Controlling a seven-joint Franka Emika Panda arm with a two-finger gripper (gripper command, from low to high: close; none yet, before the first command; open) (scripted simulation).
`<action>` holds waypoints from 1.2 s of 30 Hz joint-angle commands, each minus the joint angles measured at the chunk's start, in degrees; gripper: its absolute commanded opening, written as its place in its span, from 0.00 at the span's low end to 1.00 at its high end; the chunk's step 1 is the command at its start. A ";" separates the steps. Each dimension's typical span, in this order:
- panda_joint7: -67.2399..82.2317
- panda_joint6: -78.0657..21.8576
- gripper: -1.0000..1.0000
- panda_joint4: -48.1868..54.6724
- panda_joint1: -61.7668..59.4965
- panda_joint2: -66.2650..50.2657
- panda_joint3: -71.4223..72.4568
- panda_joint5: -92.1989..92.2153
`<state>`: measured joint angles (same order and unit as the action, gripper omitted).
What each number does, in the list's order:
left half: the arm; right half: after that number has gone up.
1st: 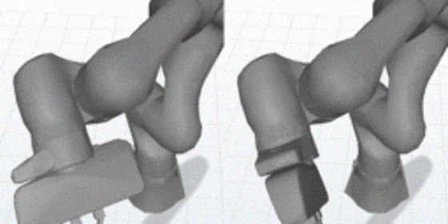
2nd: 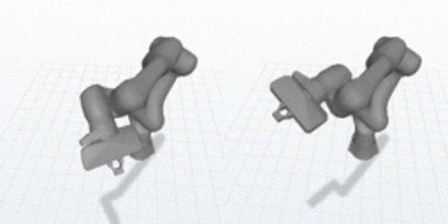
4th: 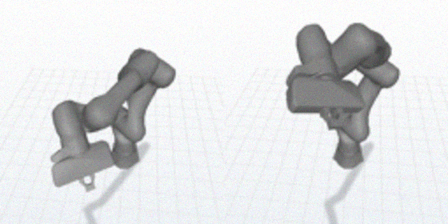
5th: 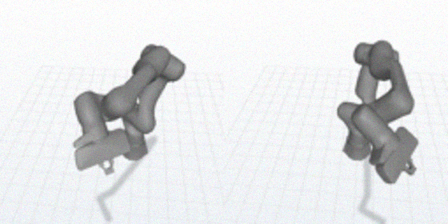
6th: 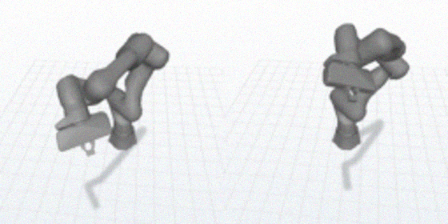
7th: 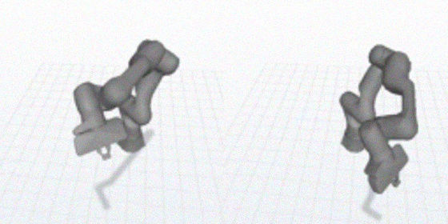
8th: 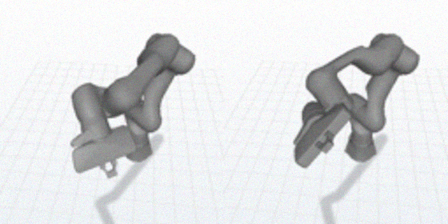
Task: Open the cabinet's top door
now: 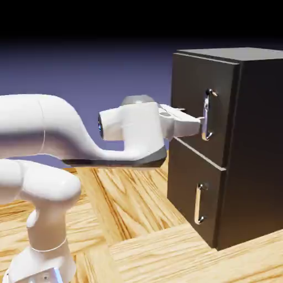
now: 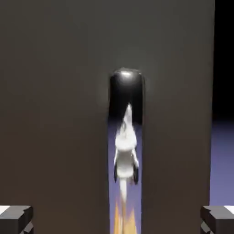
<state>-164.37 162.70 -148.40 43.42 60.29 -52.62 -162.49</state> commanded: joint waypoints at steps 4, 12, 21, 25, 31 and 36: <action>-1.02 -1.87 0.50 4.29 6.26 -3.22 -3.51 -1.33; -1.31 -7.45 0.00 0.77 1.73 -5.62 1.60 3.68; -1.63 -13.94 0.00 -9.62 -15.69 -4.93 20.12 17.95; -1.67 -15.22 0.00 -12.77 -22.41 -3.83 28.43 24.72; -1.62 -15.16 0.00 -16.13 -32.07 -1.52 40.89 35.19; -1.51 -12.83 0.00 -17.89 -40.61 1.08 51.27 43.91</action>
<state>-165.90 149.91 -166.29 2.80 61.37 -1.37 -118.69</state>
